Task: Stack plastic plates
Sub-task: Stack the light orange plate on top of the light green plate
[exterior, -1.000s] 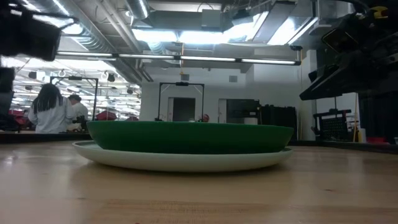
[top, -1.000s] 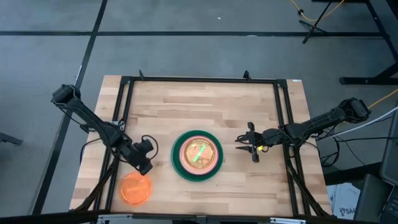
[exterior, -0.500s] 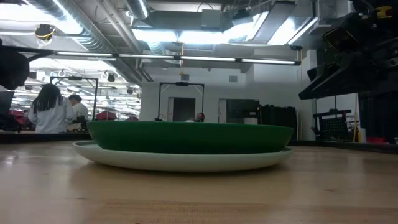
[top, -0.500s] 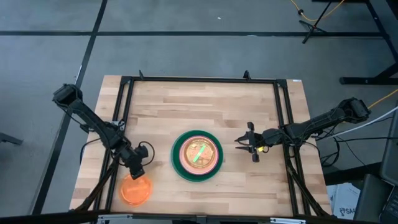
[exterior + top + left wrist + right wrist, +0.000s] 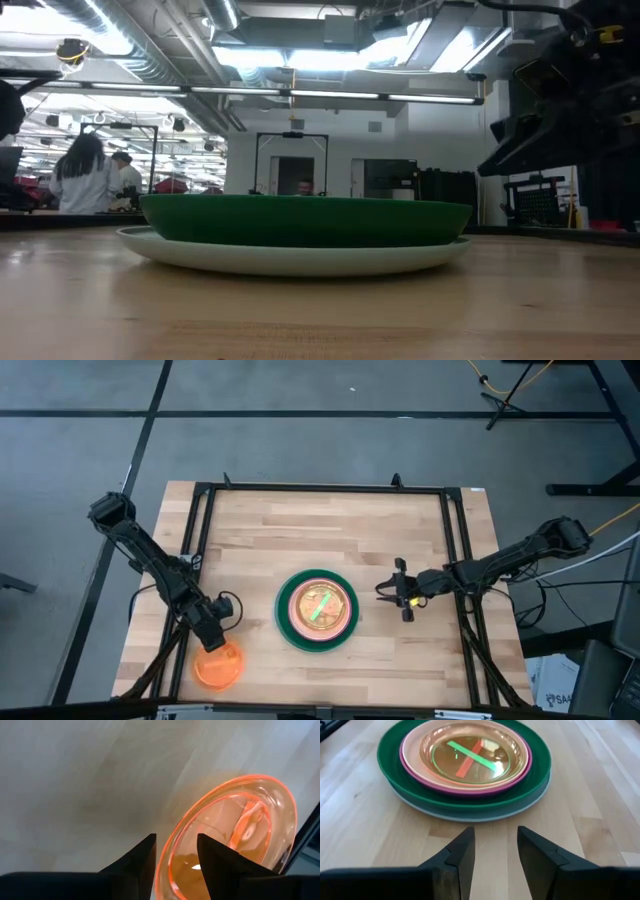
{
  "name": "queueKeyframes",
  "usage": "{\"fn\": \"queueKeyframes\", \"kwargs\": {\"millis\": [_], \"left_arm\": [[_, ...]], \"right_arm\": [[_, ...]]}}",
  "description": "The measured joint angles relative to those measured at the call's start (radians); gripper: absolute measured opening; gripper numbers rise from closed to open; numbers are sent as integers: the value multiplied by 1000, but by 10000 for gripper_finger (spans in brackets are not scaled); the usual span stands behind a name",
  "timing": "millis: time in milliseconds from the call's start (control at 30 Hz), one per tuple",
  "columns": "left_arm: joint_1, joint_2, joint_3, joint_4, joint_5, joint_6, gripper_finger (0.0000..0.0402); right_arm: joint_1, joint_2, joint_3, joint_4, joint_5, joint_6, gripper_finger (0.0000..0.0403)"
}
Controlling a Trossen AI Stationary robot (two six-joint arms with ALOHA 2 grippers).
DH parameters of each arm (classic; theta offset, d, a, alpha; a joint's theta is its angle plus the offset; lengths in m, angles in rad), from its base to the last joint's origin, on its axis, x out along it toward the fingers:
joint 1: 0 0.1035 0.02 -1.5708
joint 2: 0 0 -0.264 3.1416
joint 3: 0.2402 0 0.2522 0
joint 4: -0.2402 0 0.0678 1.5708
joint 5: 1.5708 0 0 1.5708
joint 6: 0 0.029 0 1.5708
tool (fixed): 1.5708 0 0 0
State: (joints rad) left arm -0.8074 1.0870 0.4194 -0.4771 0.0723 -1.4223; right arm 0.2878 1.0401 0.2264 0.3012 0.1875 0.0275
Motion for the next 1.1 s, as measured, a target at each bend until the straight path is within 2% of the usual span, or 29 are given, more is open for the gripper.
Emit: {"fn": "queueKeyframes", "kwargs": {"millis": [433,800,933,1100], "left_arm": [[-62,5,0,18,-44,-11,137],[-93,109,4,66,-44,-1,136],[-93,111,4,66,-44,0,119],[-92,112,2,65,-51,-8,74]], "right_arm": [[0,13,0,-3,3,-6,140],[0,13,0,-7,3,-6,140],[0,13,0,-7,3,-7,140],[0,13,0,-7,4,-7,140]]}}
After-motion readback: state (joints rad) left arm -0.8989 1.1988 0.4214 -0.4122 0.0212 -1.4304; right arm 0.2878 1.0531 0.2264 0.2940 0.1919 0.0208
